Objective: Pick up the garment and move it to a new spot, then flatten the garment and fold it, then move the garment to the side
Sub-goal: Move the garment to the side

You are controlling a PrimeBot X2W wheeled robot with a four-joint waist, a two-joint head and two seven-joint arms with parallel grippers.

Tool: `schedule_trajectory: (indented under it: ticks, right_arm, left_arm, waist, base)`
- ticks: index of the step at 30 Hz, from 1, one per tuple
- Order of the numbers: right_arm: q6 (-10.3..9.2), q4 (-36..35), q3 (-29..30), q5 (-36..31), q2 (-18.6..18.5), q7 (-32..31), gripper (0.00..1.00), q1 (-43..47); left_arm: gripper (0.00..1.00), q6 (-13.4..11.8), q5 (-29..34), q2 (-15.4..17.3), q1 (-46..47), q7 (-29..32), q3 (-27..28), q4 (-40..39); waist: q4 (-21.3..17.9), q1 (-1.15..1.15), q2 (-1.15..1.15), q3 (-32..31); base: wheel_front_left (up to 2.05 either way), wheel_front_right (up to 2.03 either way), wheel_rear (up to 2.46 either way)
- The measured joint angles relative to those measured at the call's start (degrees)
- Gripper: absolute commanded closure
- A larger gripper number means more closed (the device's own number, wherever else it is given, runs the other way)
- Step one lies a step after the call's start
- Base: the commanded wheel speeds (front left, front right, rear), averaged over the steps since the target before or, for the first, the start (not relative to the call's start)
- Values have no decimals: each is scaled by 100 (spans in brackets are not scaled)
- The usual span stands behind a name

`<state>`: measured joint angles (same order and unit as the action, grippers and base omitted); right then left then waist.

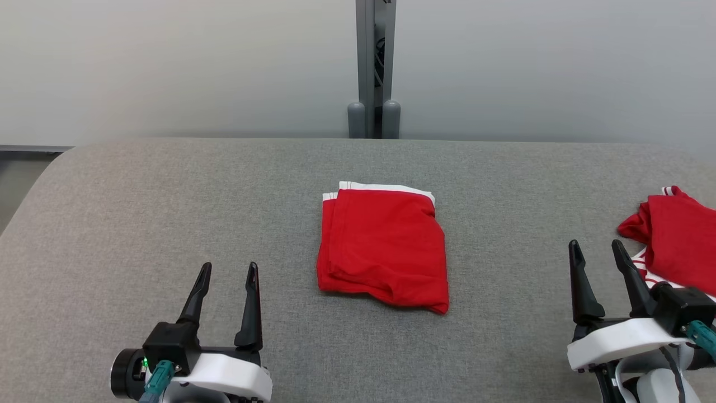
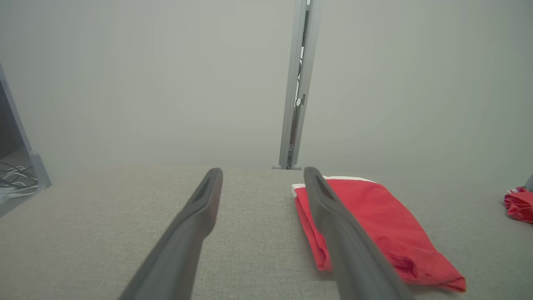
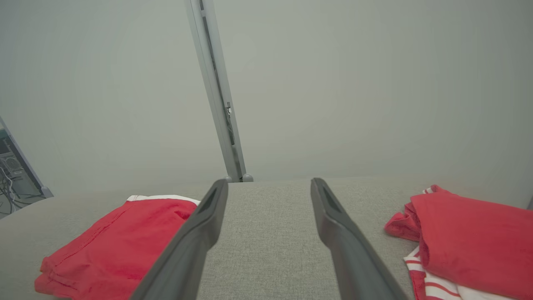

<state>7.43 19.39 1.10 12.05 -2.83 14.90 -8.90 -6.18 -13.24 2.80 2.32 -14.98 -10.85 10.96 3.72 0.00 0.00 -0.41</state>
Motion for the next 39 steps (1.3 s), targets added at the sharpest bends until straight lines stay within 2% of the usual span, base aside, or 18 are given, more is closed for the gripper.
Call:
schedule_trajectory:
  ticks: [6, 11, 21, 27, 39]
  right_arm:
    - [0, 261, -328, 335, 8, 1, 0, -73]
    - [0, 954, -1021, 1415, -97, -399, 0, -589]
    - [-1, 1591, -1593, 4078, -441, -1521, 0, -1673]
    - [-2, 2040, -1767, 4848, -612, -1953, 0, -2132]
    - [-15, 2532, -2256, 5490, -681, -2149, 0, -2861]
  left_arm:
    - [0, 16, 3, 2, 48, 0, -105, 24]
    - [0, 40, 7, 2, 223, 0, -196, -93]
    - [0, 53, 7, 0, 523, 0, -536, -79]
    - [0, 9, -47, 3, 647, 0, -695, -98]
    - [0, -44, -98, 3, 754, 0, -789, -132]
  waist:
    - [147, 0, 0, 141]
    - [301, 0, 0, 449]
    - [805, 0, 0, 1083]
    - [1101, 0, 0, 1346]
    - [1413, 0, 0, 1673]
  base:
    - [0, 0, 0]
    - [0, 0, 0]
    - [0, 0, 0]
    - [0, 0, 0]
    - [0, 0, 0]
